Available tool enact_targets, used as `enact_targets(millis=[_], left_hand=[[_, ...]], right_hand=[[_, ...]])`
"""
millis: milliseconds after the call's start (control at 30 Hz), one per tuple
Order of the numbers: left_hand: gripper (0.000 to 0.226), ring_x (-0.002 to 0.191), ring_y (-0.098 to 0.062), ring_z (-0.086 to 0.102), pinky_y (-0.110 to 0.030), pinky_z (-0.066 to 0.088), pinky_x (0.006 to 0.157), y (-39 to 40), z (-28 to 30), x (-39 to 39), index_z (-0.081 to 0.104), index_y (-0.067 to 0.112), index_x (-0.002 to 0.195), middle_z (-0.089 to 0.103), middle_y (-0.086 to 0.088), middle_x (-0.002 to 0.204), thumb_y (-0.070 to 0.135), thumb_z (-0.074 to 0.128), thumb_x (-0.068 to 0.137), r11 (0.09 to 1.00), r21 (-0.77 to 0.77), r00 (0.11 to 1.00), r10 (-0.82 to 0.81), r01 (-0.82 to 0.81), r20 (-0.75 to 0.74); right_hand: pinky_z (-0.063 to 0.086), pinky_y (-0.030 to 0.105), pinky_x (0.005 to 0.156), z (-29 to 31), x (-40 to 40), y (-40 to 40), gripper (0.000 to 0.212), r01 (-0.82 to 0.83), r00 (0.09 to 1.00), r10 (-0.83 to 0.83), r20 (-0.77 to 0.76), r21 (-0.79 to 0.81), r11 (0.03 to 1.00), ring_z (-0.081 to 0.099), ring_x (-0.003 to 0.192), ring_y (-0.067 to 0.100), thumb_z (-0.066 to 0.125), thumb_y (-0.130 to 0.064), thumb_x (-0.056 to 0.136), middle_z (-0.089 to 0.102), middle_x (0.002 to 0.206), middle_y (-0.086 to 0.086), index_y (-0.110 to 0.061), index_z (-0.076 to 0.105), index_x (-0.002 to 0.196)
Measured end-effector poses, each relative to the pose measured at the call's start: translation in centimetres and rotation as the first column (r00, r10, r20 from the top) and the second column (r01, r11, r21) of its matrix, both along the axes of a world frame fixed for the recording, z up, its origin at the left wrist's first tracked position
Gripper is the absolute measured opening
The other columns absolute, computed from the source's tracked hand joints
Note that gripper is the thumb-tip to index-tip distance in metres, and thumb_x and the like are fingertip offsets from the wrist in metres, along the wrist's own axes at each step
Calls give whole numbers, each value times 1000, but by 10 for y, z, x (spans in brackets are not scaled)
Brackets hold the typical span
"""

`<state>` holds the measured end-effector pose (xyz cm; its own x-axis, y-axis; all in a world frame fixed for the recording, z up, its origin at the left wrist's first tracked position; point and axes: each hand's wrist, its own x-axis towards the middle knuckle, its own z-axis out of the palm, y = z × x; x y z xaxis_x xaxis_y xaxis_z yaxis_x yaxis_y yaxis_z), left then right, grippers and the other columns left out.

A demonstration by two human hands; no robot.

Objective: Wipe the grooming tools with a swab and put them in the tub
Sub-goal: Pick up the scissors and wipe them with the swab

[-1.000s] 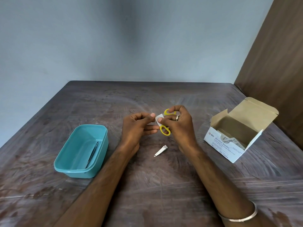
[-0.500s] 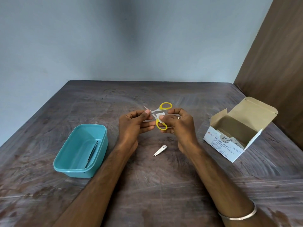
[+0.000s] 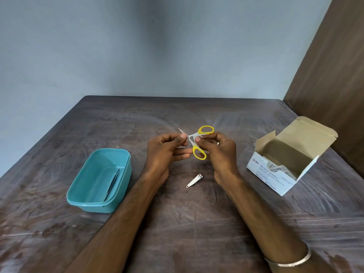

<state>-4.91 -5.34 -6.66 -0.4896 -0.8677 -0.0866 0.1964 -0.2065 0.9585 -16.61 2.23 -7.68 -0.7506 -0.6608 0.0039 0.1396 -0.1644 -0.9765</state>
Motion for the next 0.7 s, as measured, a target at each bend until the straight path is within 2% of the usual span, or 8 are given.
enact_targets(millis=[67, 167, 267, 367, 467, 567, 700], left_hand=[[20, 66, -25, 74, -34, 63, 64, 1, 0, -1, 68, -4, 93, 67, -14, 80, 16, 70, 89, 1000, -2, 1000, -7, 7, 5], [17, 64, -24, 73, -33, 62, 63, 1, 0, -1, 69, -2, 89, 68, -12, 77, 16, 70, 89, 1000, -7, 1000, 4, -4, 5], [15, 63, -24, 73, -33, 62, 63, 1, 0, 0, 70, 0, 86, 71, -9, 73, 15, 70, 89, 1000, -13, 1000, 21, -21, 4], [15, 62, -23, 73, -32, 62, 62, 1, 0, 1, 70, 0, 86, 71, -8, 72, 15, 70, 89, 999, -21, 999, 37, -37, 8], [12, 62, -23, 73, -31, 62, 61, 1, 1, 1, 71, 2, 85, 72, -6, 70, 14, 71, 88, 999, -18, 999, 41, -41, 8], [12, 64, -24, 74, -32, 62, 63, 1, 0, 1, 70, 1, 88, 72, -5, 71, 14, 71, 88, 999, -18, 999, 39, -39, 6], [12, 65, -25, 74, -34, 62, 65, 3, 0, 0, 70, 2, 90, 73, -6, 73, 13, 71, 88, 1000, -18, 1000, 24, -24, -3]], right_hand=[[56, 36, 64, 0, -1, 0, 15, 18, 1000, -18, -17, -3, 1000, 69, 65, 23, 81, -2, 78, 75, 75, 8, -10, 68, 80], [55, 31, 61, 2, 0, -1, 21, -36, 999, 36, 21, -4, 999, 66, 64, 20, 80, -3, 78, 73, 77, 5, -11, 65, 91], [55, 32, 63, 2, 0, -1, 26, -103, 990, 102, 96, 8, 995, 68, 69, 20, 76, -4, 80, 74, 87, 7, -12, 65, 102], [56, 34, 67, 1, -2, 0, 28, -155, 984, 152, 95, 26, 988, 71, 75, 20, 74, -7, 83, 76, 94, 8, -13, 65, 109], [56, 31, 65, 0, -2, 0, 25, -178, 981, 177, 77, 10, 984, 69, 72, 18, 74, -7, 84, 75, 90, 4, -14, 66, 106], [54, 26, 61, -2, 0, -2, 14, -187, 981, 184, 66, 45, 981, 65, 64, 13, 74, -9, 85, 73, 79, 4, -8, 72, 99], [51, 21, 58, -2, -1, -3, 10, -196, 969, 191, 157, 18, 980, 62, 61, 12, 74, -7, 85, 71, 78, 8, -3, 73, 95]])
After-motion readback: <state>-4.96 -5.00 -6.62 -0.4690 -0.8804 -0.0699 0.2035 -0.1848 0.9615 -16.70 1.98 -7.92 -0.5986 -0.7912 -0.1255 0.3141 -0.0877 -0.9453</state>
